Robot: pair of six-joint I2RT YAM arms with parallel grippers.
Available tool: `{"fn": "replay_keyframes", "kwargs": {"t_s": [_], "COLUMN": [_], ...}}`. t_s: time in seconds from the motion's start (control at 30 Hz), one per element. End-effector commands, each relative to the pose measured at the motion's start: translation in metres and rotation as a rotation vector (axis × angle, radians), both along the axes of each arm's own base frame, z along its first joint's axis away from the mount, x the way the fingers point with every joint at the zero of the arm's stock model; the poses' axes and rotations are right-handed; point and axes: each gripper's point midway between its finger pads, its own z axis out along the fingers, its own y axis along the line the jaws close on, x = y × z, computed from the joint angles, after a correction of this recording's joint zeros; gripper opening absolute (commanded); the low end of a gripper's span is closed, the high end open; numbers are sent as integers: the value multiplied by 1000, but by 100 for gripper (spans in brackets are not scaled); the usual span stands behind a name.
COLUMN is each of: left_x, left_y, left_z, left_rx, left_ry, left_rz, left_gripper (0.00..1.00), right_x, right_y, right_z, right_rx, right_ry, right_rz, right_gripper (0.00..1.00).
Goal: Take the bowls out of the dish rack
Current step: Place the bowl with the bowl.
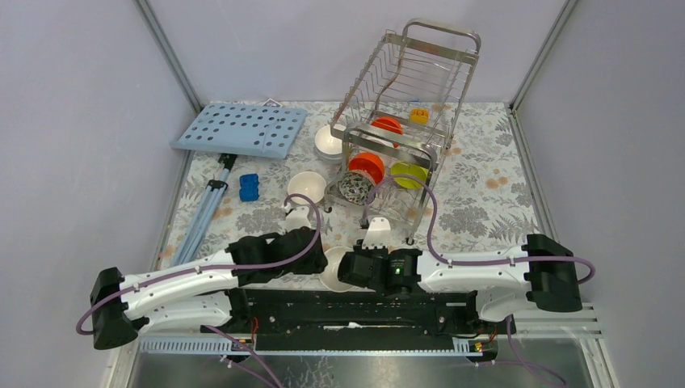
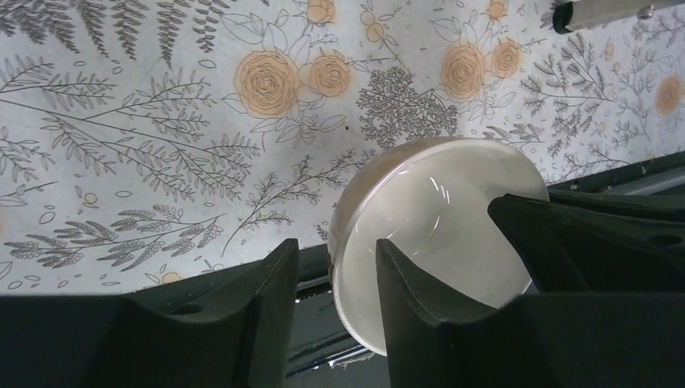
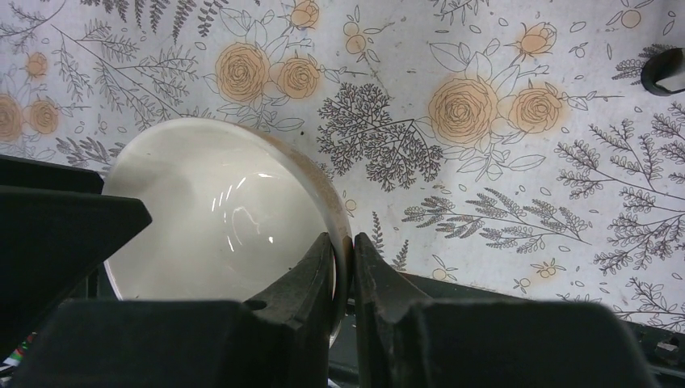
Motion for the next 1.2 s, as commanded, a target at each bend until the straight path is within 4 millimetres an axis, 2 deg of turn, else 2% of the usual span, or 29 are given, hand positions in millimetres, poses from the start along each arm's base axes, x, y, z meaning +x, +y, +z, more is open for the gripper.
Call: {"fn": "replay_keyframes", "kwargs": {"t_s": [0.0, 0.3, 0.43, 0.53, 0.7, 0.8, 0.87, 1.0, 1.1, 1.17], "left_x": [-4, -9, -8, -6, 8, 20, 29, 58, 85, 101], "left_y": [-12, -12, -12, -12, -2, 11, 20, 44, 61, 70], "left_z": [-1, -9, -6, -4, 13, 30, 41, 66, 83, 89], "left_rx": [-35, -32, -41, -44, -28, 3, 17, 48, 65, 66], "left_ry": [7, 27, 19, 9, -60, -117, -148, -213, -246, -248], "left_rz": [-59, -70, -67, -61, 1, 49, 78, 155, 205, 235], "left_gripper": [42, 21, 0, 0, 0, 0, 0, 0, 0, 0], "right_x": [10, 11, 11, 9, 3, 0, -1, -6, -13, -20], "right_y": [10, 12, 14, 17, 23, 18, 12, 0, -6, -9], "right_z": [27, 32, 33, 33, 41, 46, 51, 64, 60, 51], "right_rx": [139, 146, 146, 141, 118, 93, 80, 75, 103, 143], "right_ry": [-40, -49, -48, -43, -28, -26, -33, -74, -91, -93], "right_rz": [-61, -54, -43, -17, 54, 91, 104, 185, 272, 324], "right_gripper": [0, 0, 0, 0, 48, 64, 69, 71, 69, 67]}}
